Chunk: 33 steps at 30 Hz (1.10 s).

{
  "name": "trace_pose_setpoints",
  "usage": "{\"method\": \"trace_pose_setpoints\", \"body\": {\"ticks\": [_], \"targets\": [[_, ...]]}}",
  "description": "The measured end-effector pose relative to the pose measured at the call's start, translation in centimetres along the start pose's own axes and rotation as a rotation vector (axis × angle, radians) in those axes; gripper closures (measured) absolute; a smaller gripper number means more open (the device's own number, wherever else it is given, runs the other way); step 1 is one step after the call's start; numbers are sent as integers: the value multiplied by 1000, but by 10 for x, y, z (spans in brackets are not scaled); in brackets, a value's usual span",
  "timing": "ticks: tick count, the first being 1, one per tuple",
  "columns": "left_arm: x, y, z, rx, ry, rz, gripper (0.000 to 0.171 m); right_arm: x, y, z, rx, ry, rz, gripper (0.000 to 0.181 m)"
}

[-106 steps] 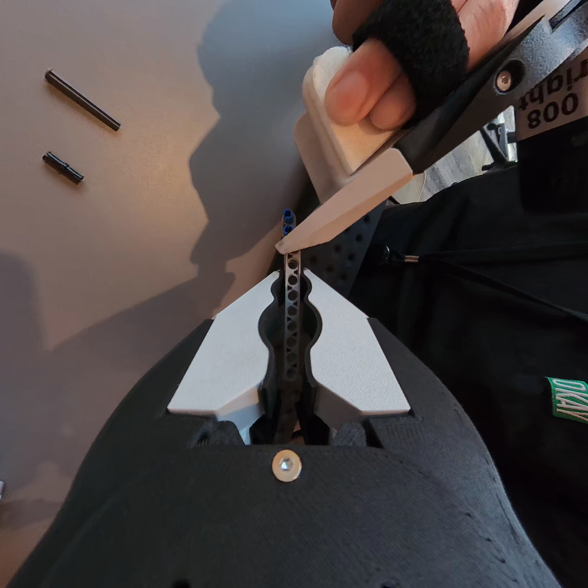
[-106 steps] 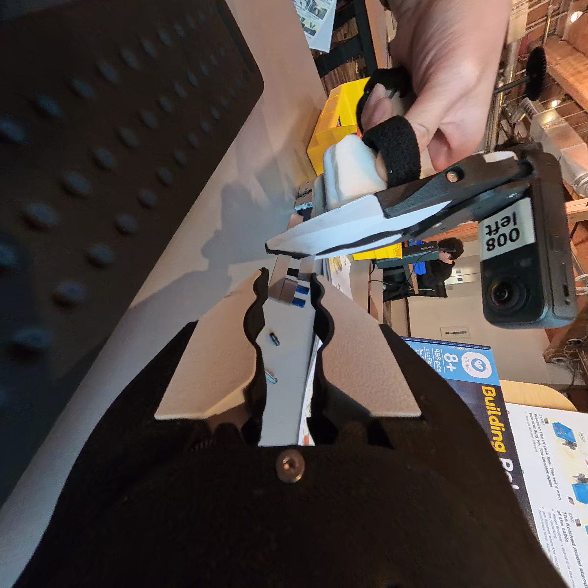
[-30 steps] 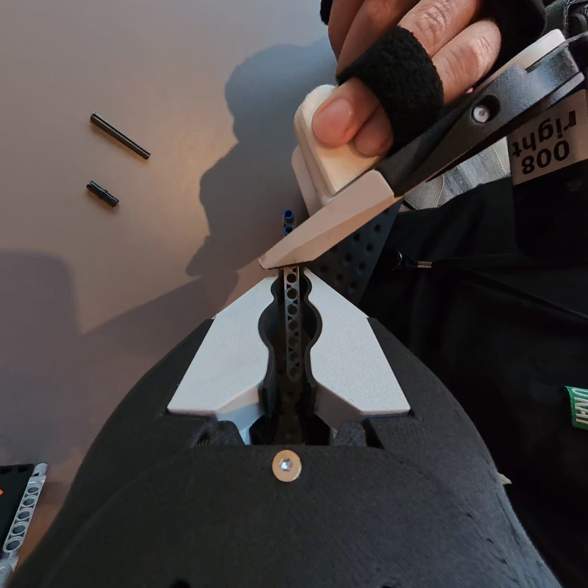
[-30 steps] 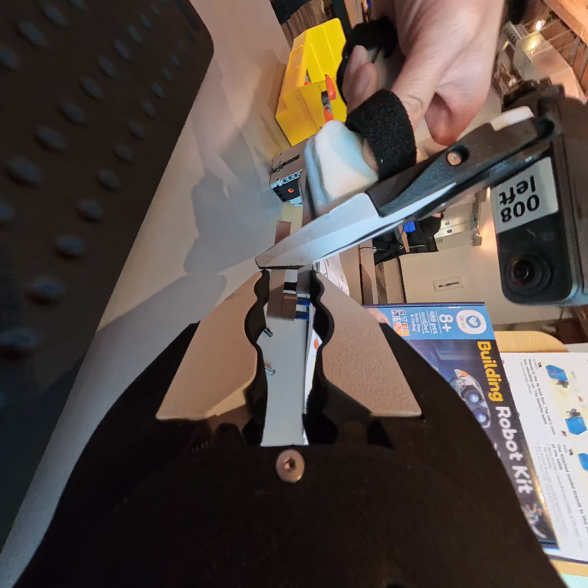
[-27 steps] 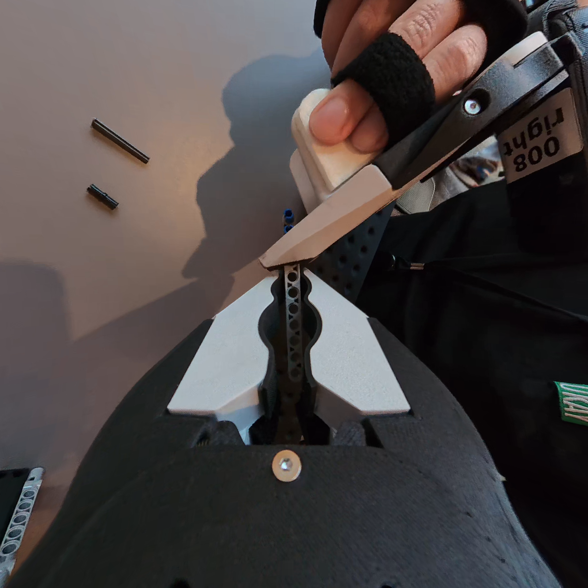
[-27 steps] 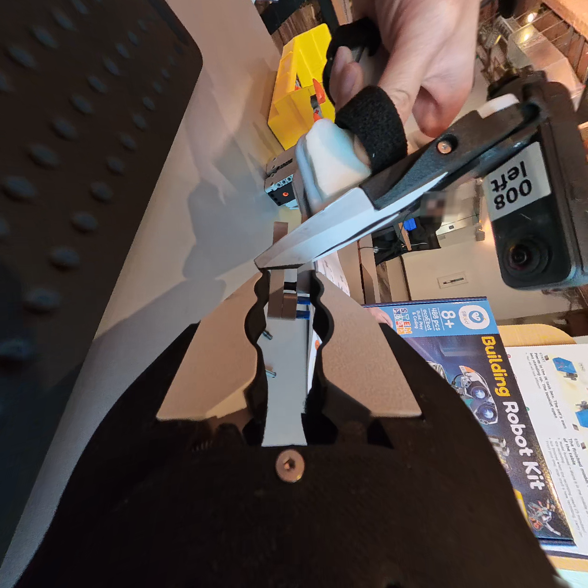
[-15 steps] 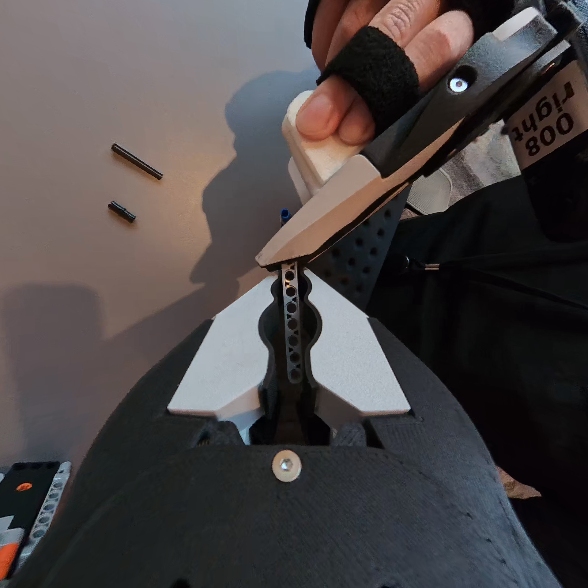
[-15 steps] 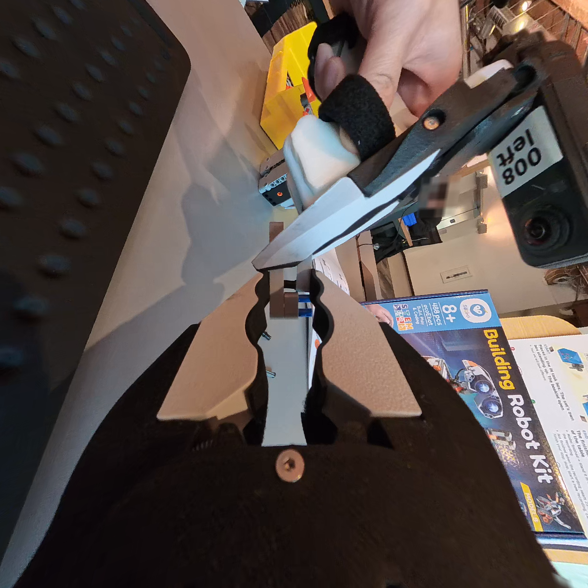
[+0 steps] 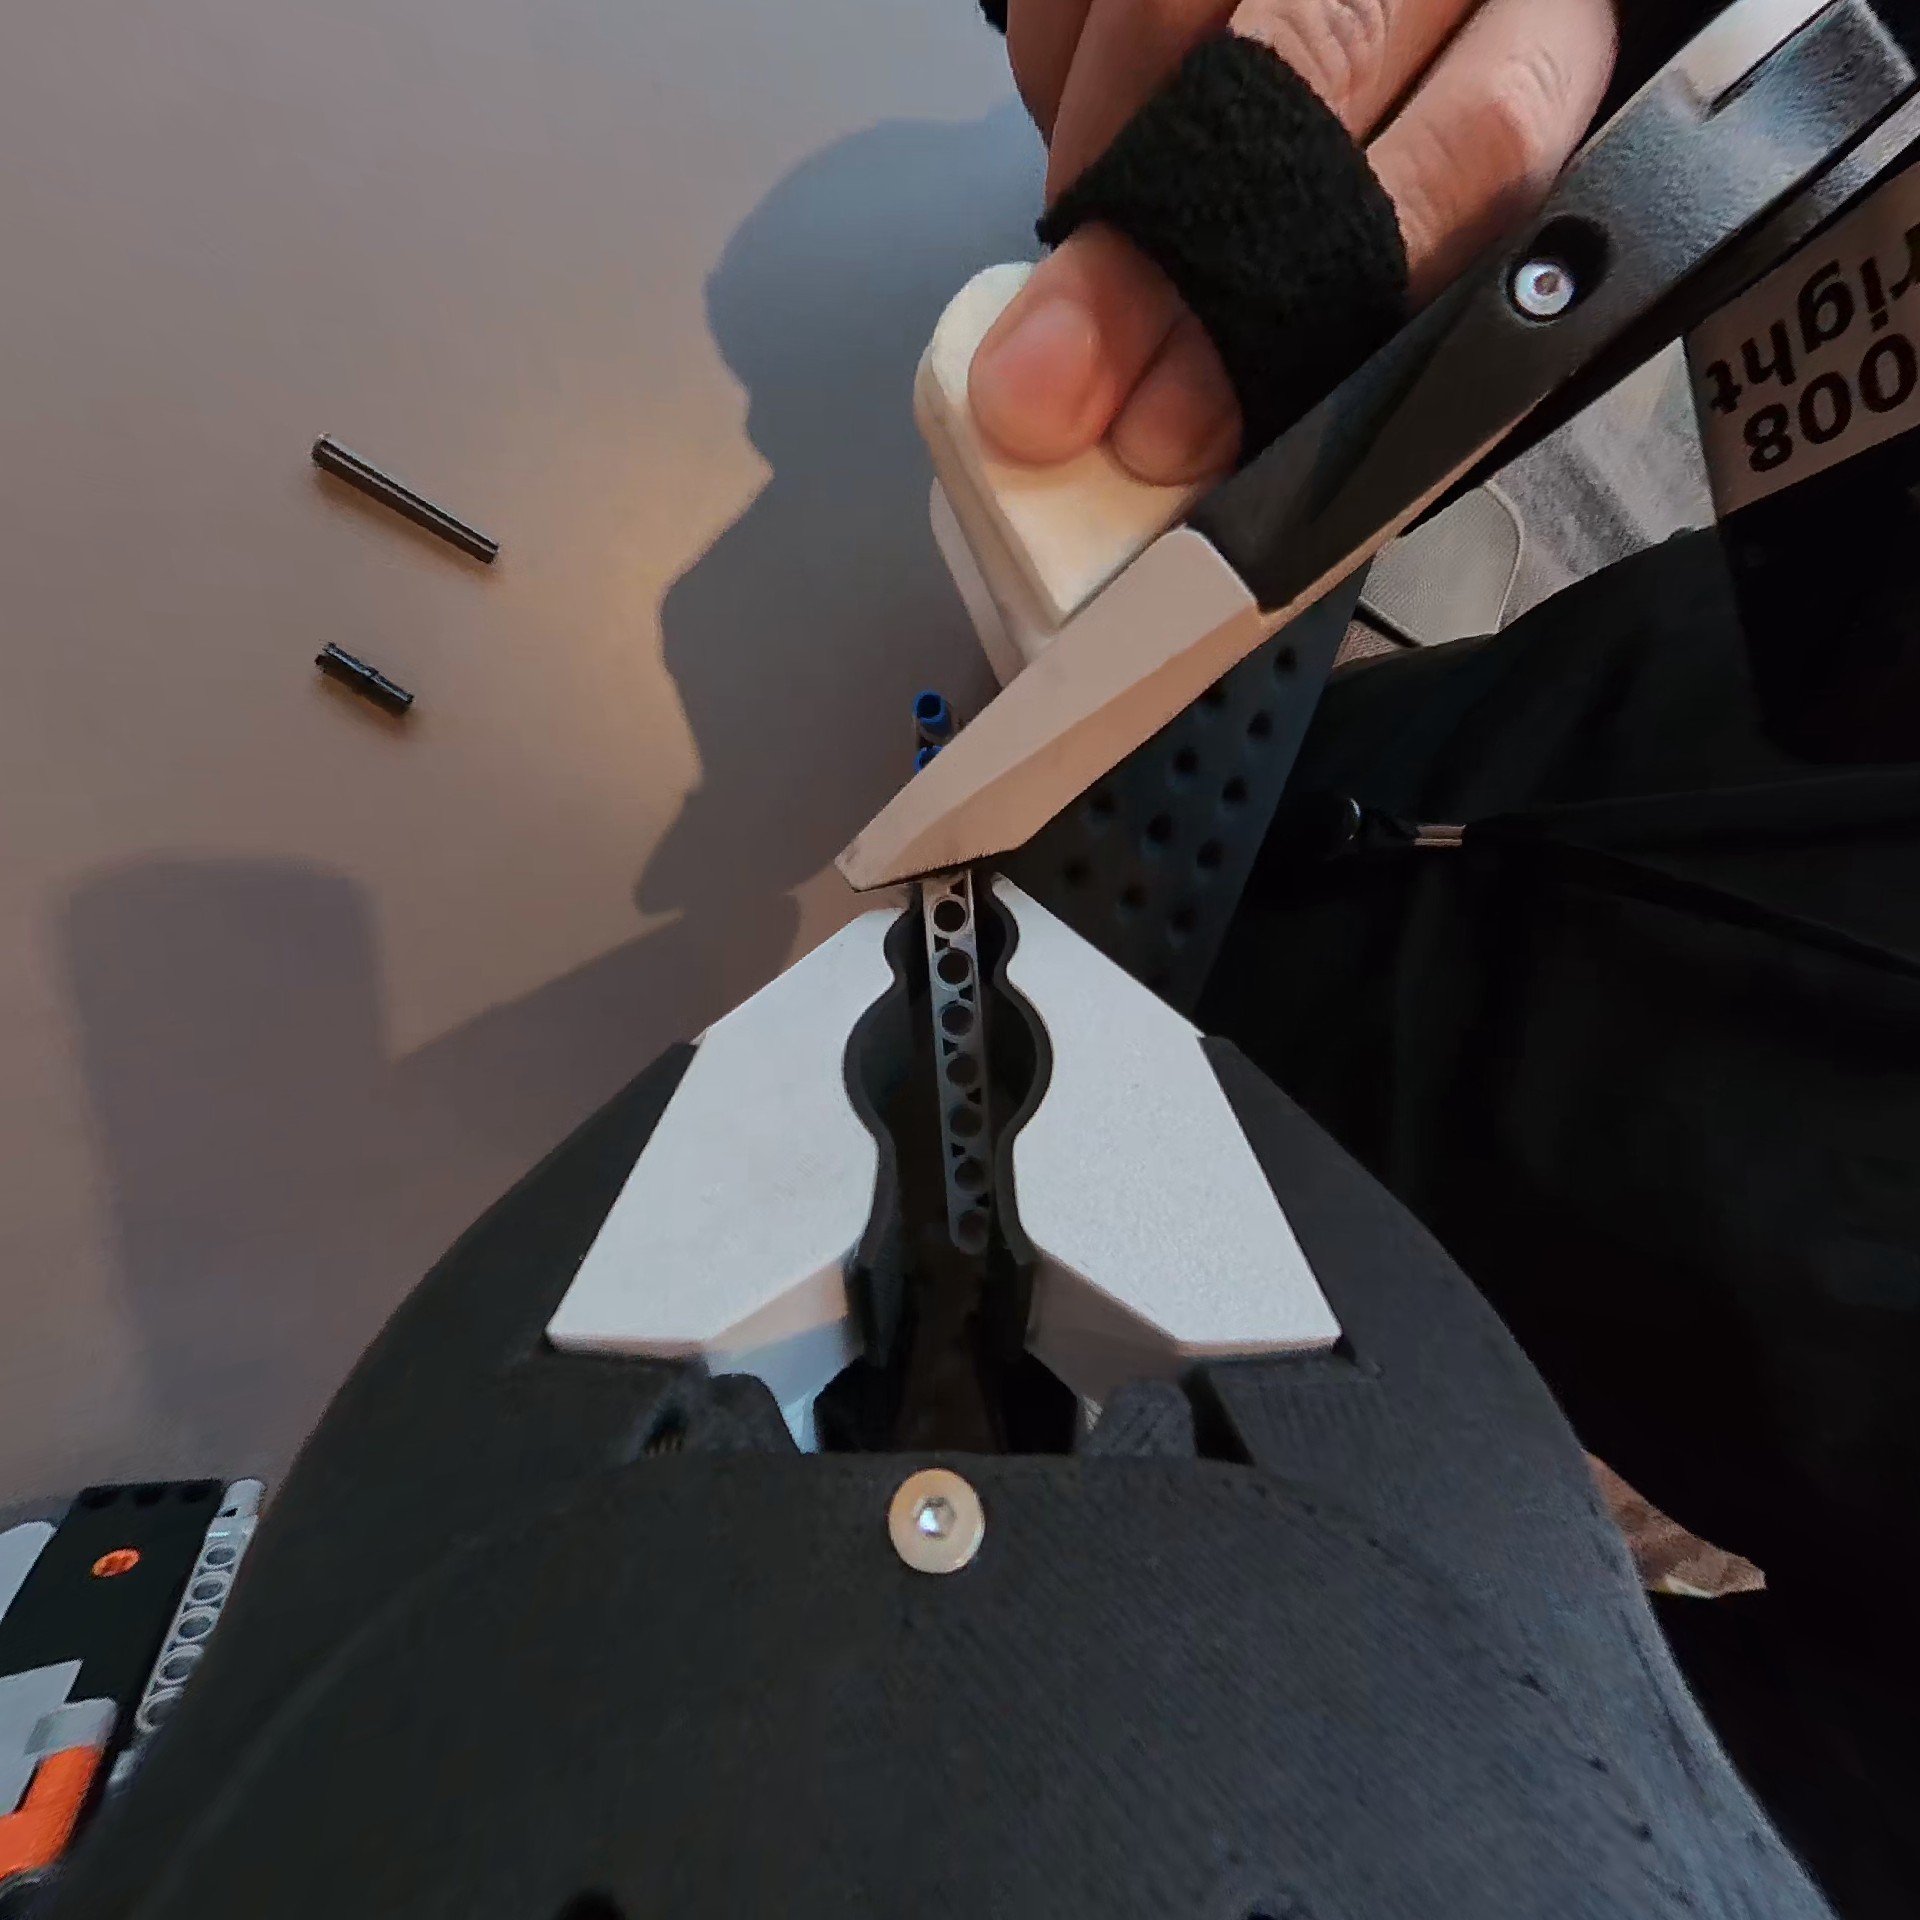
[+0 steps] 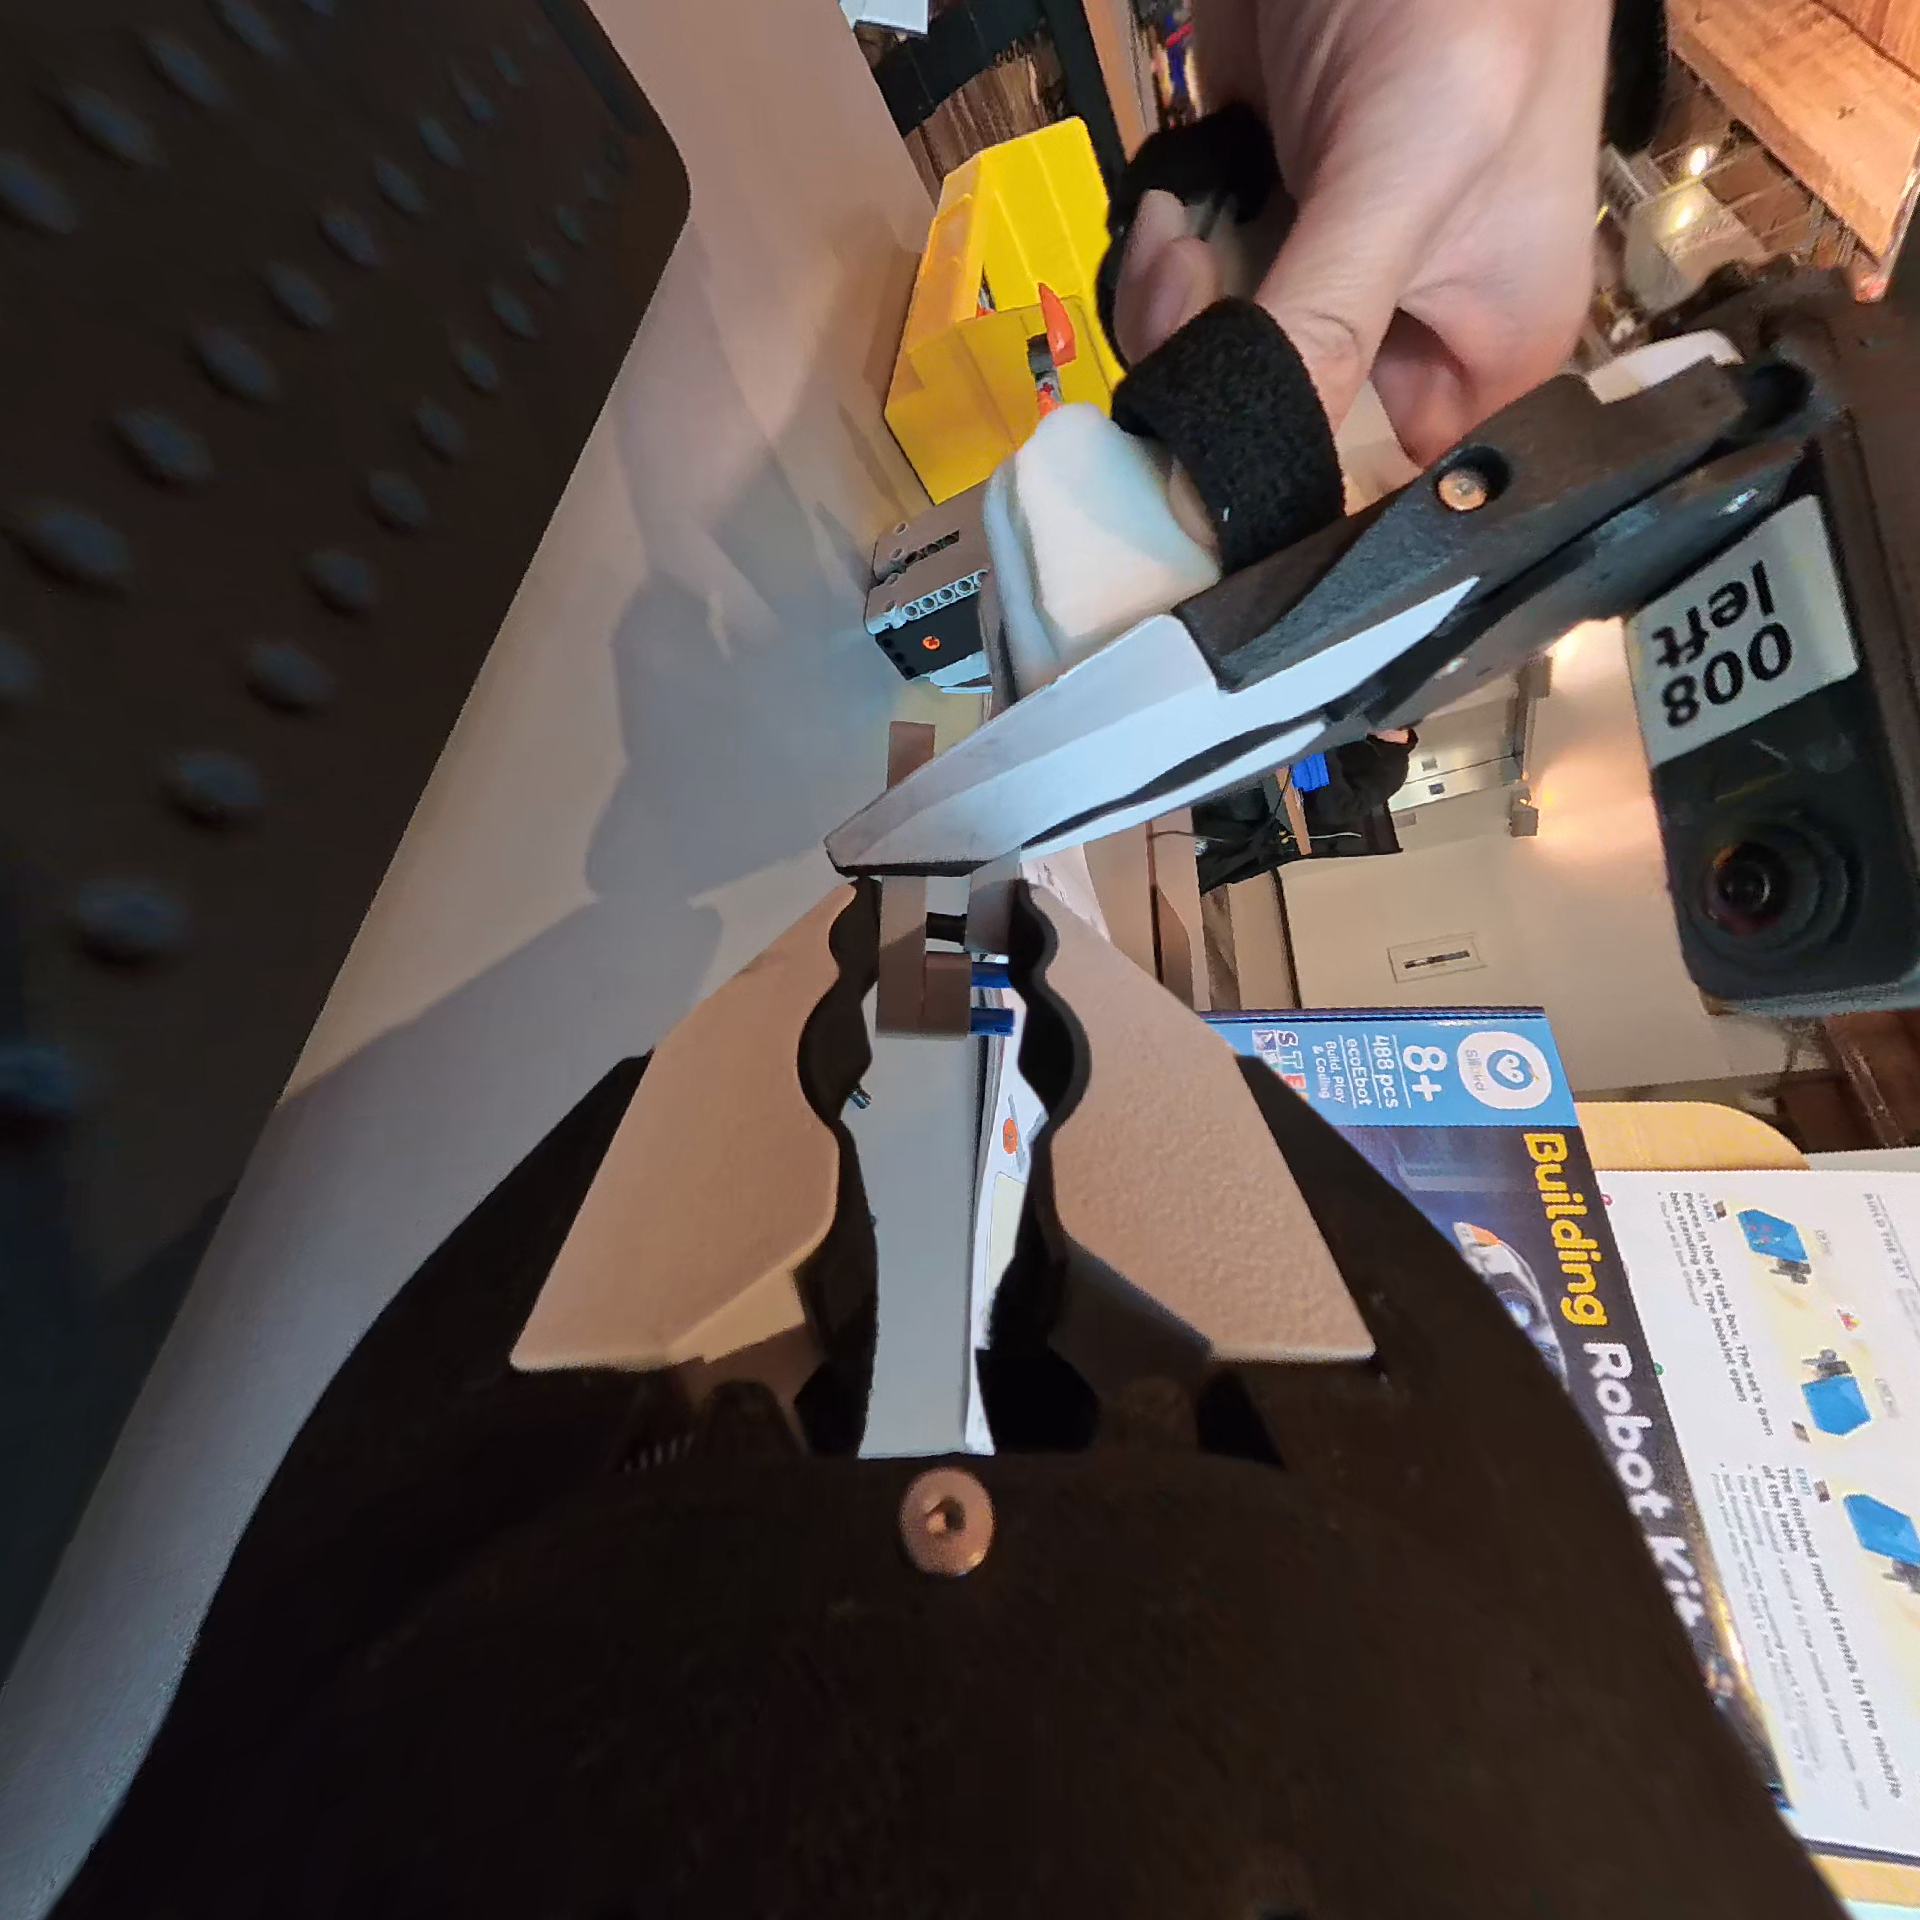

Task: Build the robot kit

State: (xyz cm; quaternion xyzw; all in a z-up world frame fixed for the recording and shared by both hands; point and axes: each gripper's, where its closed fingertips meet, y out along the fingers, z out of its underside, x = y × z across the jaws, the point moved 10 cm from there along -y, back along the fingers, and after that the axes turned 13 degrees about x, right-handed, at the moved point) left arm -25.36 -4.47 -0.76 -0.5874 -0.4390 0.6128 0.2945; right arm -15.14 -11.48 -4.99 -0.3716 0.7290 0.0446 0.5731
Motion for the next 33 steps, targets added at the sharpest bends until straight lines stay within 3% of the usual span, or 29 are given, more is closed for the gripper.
{"method": "trace_pose_setpoints", "body": {"ticks": [11, 24, 33], "targets": [[1, 0, -2, 22, 7, 0, 166, 4, 0, -1, 19, -73, 31, 158], [10, -9, 0, -86, -10, 153, 166, -5, -4, 3, -7, -6, 70, 159], [10, -13, 0, -143, 19, 123, 164, -10, -6, 8, -4, 22, 76, 159]]}}
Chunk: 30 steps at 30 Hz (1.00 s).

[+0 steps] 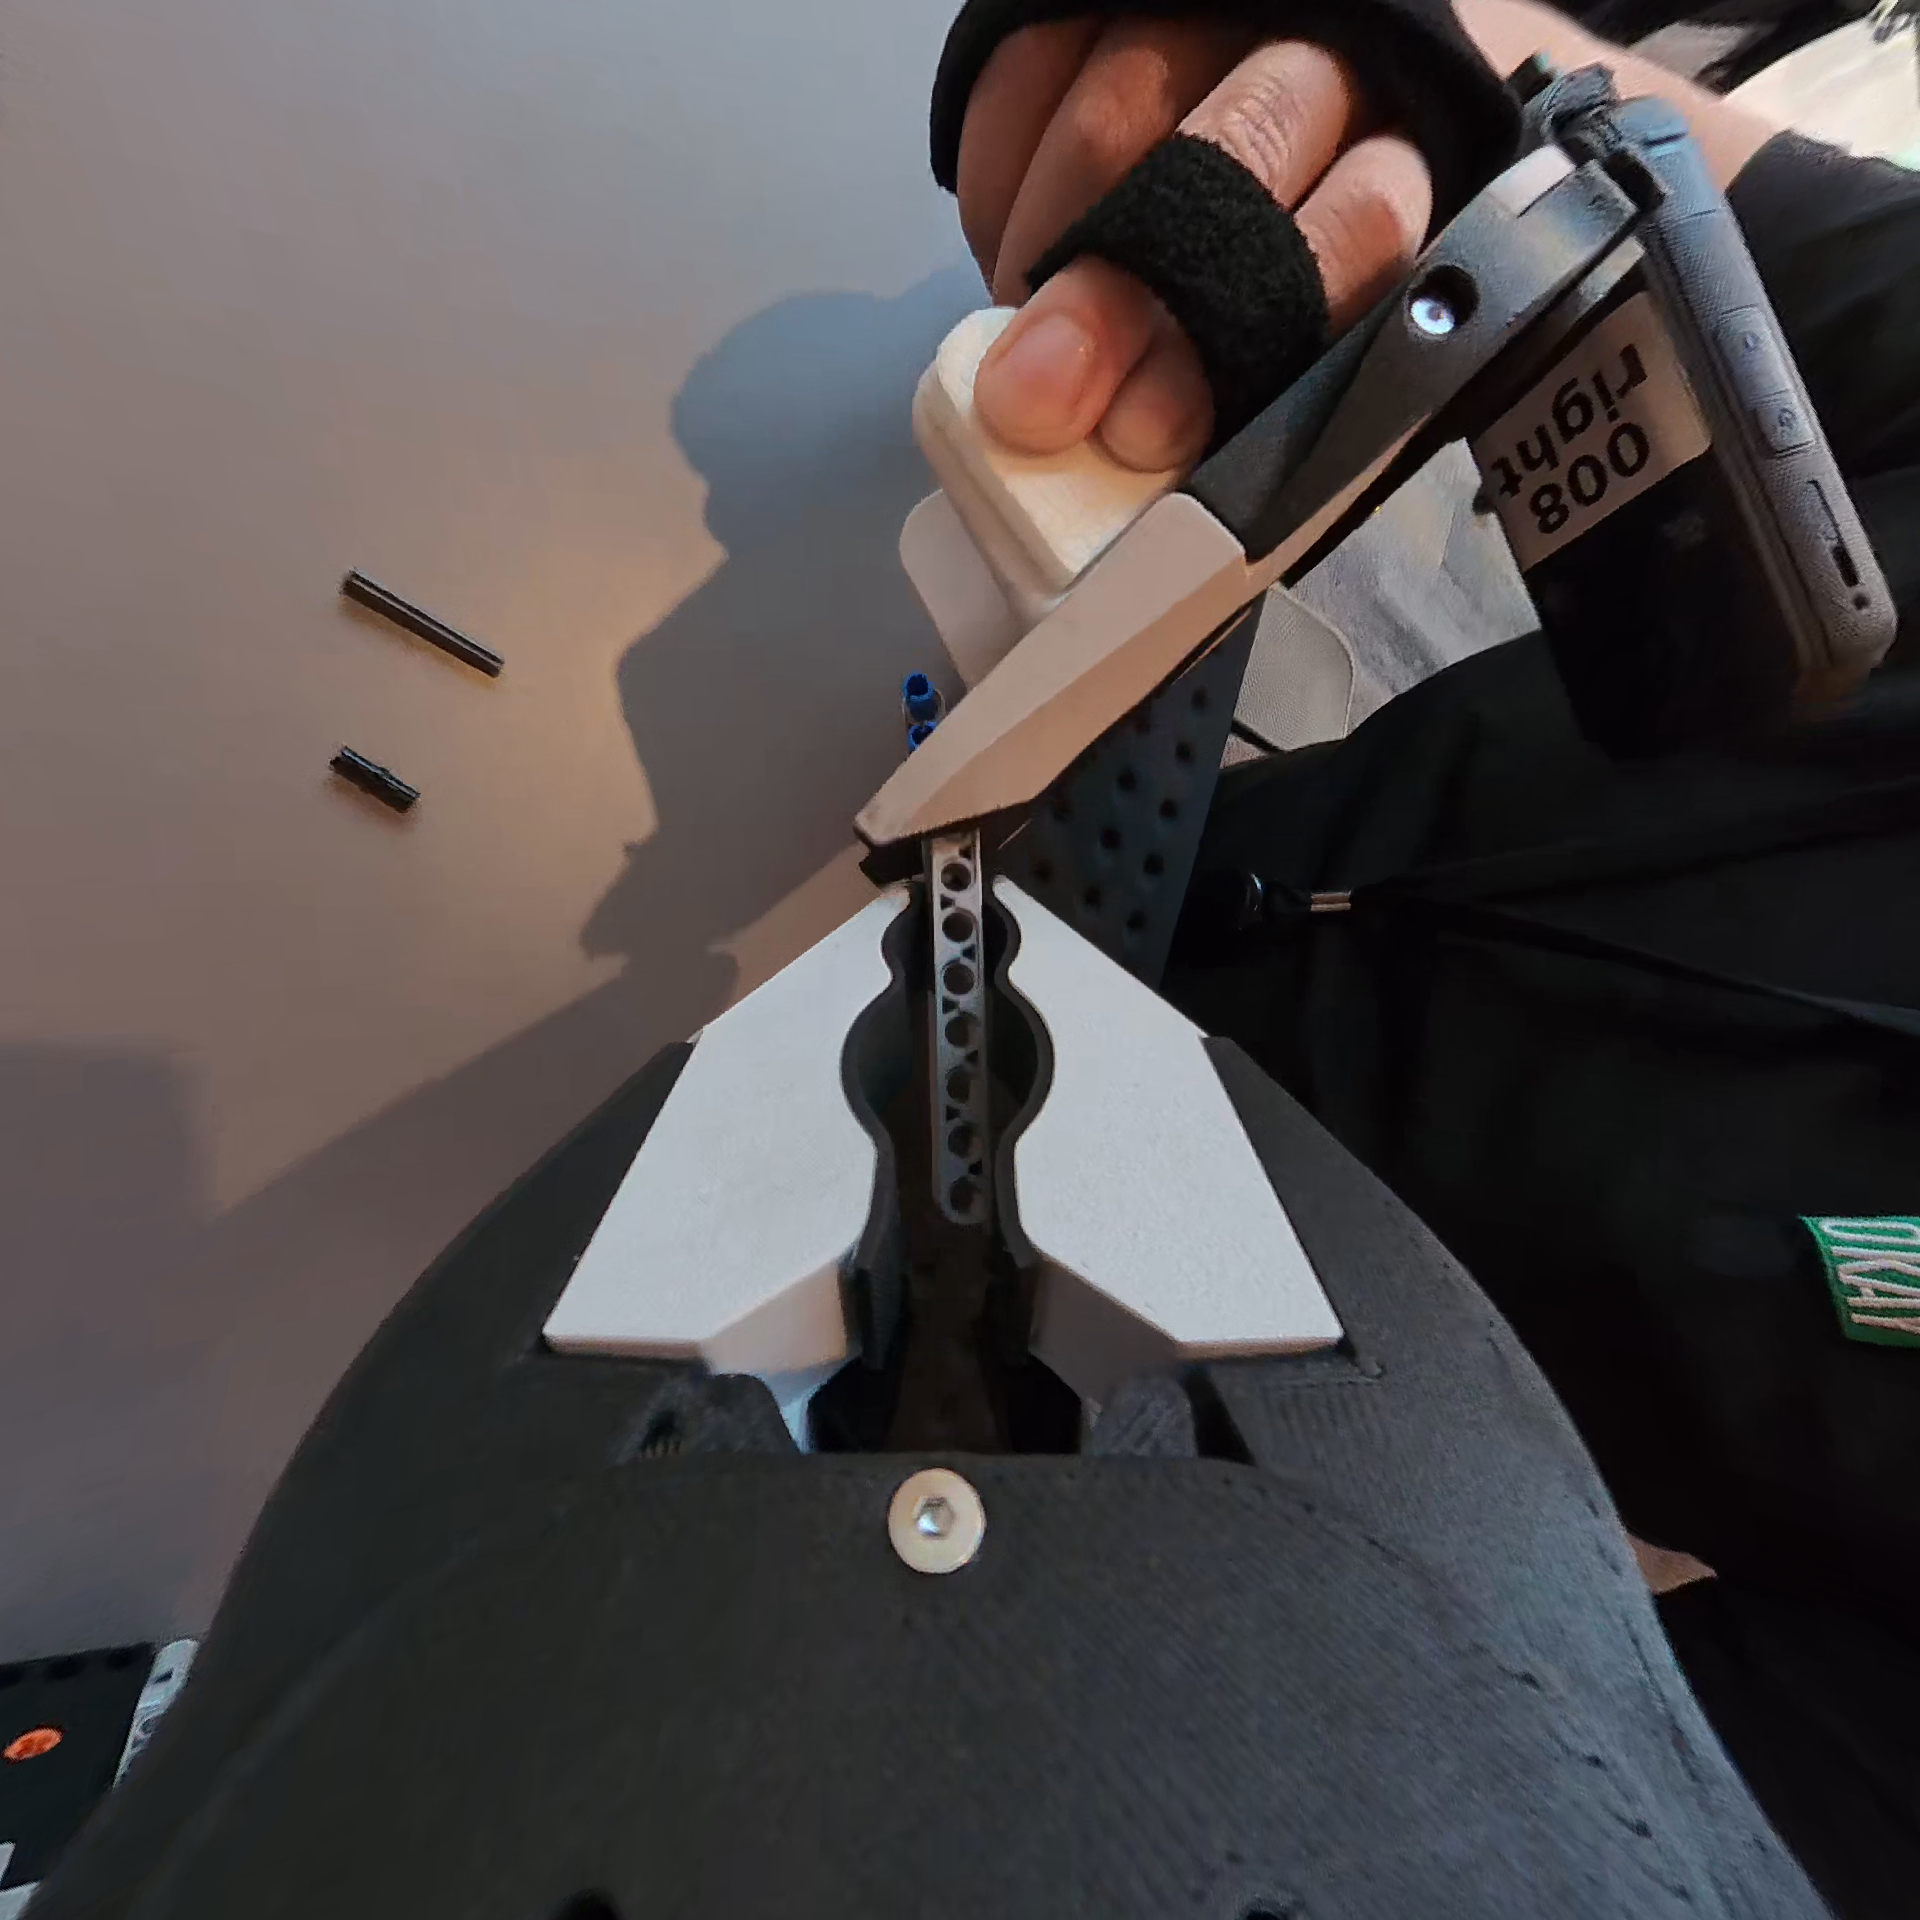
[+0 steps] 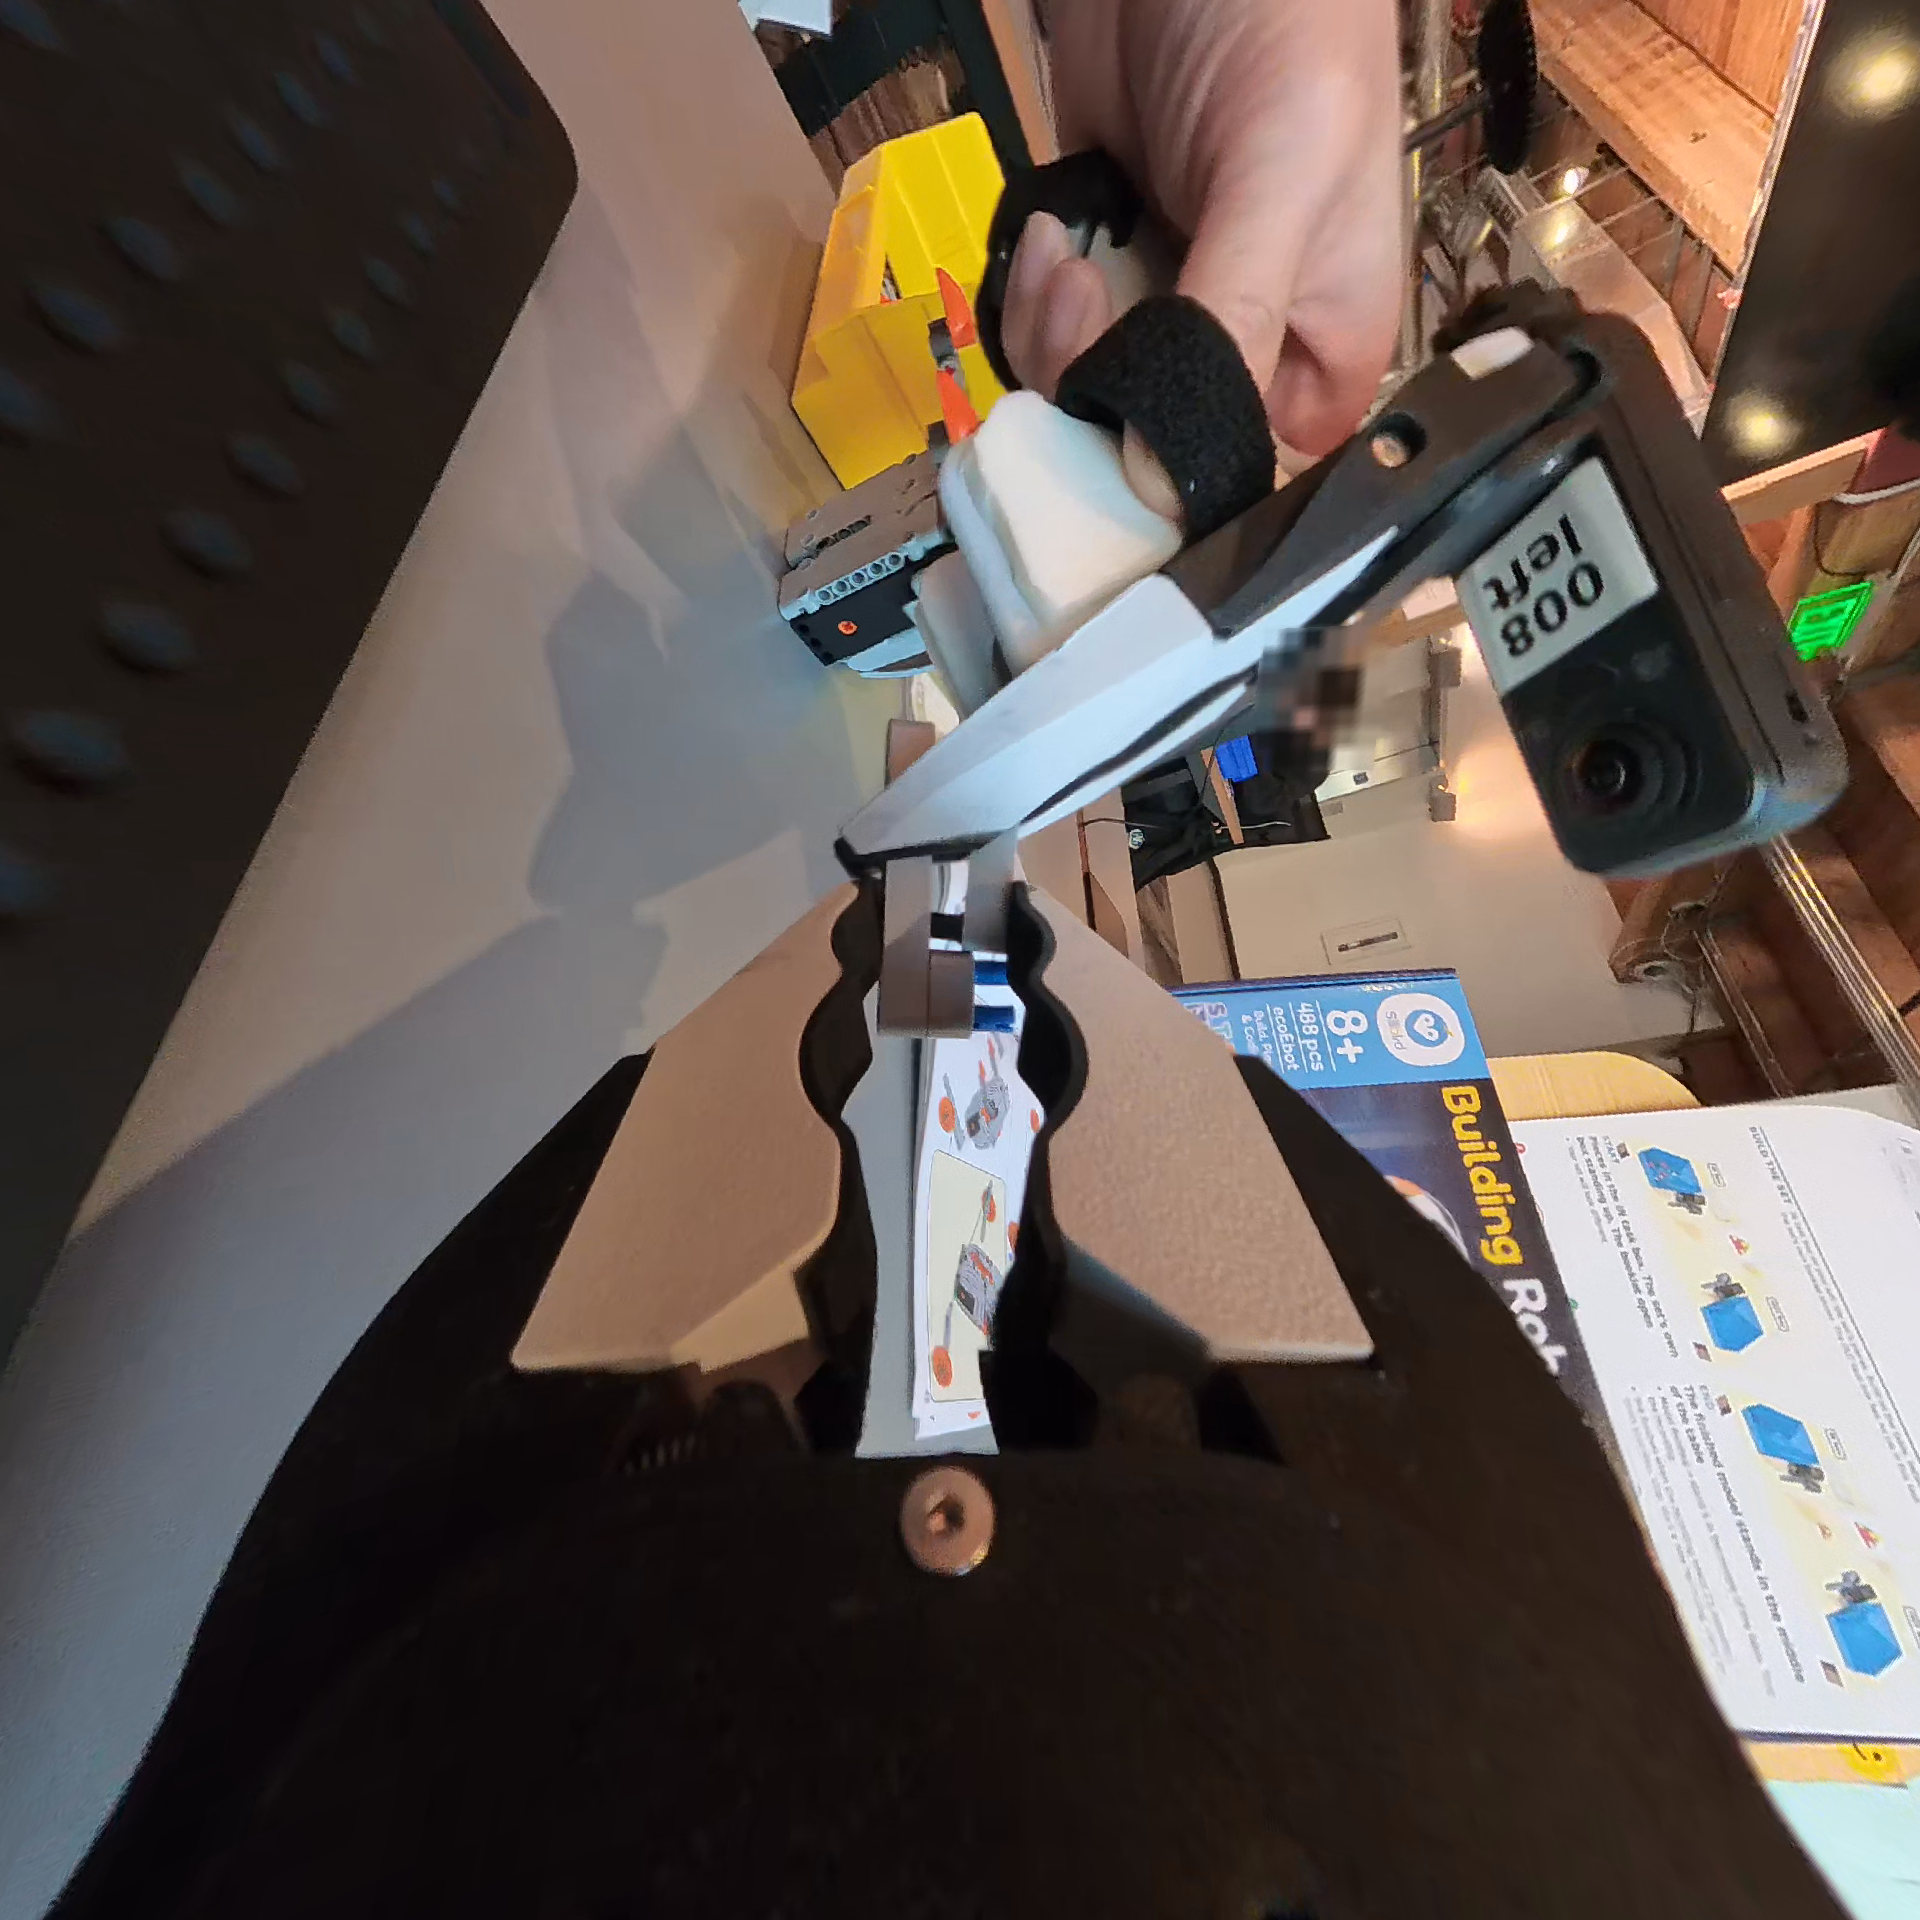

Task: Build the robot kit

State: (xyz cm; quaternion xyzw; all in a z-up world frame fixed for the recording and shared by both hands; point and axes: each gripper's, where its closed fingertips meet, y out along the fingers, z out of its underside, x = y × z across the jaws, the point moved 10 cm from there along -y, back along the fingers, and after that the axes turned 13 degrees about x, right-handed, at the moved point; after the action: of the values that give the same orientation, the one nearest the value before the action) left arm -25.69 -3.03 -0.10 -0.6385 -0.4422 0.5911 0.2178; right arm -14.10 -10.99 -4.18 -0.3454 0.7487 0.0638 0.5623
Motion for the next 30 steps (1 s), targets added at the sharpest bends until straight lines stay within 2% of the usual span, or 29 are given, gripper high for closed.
{"method": "trace_pose_setpoints", "body": {"ticks": [3, 7, 11, 14, 17, 19, 20, 23, 25, 30], "targets": [[3, -10, 5, -61, -19, -66, 144, -7, -1, 6, 14, 49, 17, 159], [-4, -24, 15, -217, -1, -134, 138, -20, -5, 15, 19, 146, 51, 159], [-17, -31, 29, -402, 23, -290, 131, -31, -9, 23, 19, 218, 84, 159], [-28, -30, 43, -597, 40, -330, 127, -34, -13, 25, 15, 224, 107, 159], [-35, -25, 60, -857, 96, -264, 128, -34, -15, 21, 11, 213, 119, 159], [-37, -21, 72, -1036, 152, -216, 135, -33, -15, 19, 2, 211, 121, 159], [-38, -19, 76, -1086, 170, -223, 136, -33, -15, 18, -4, 215, 121, 159], [-39, -7, 78, -1046, 197, -346, 125, -33, -15, 16, -19, 245, 112, 159], [-40, -1, 75, -1043, 199, -376, 122, -34, -15, 16, -31, 271, 103, 159], [-37, -2, 74, -1247, 214, -374, 132, -33, -15, 14, -29, 260, 102, 159]]}}
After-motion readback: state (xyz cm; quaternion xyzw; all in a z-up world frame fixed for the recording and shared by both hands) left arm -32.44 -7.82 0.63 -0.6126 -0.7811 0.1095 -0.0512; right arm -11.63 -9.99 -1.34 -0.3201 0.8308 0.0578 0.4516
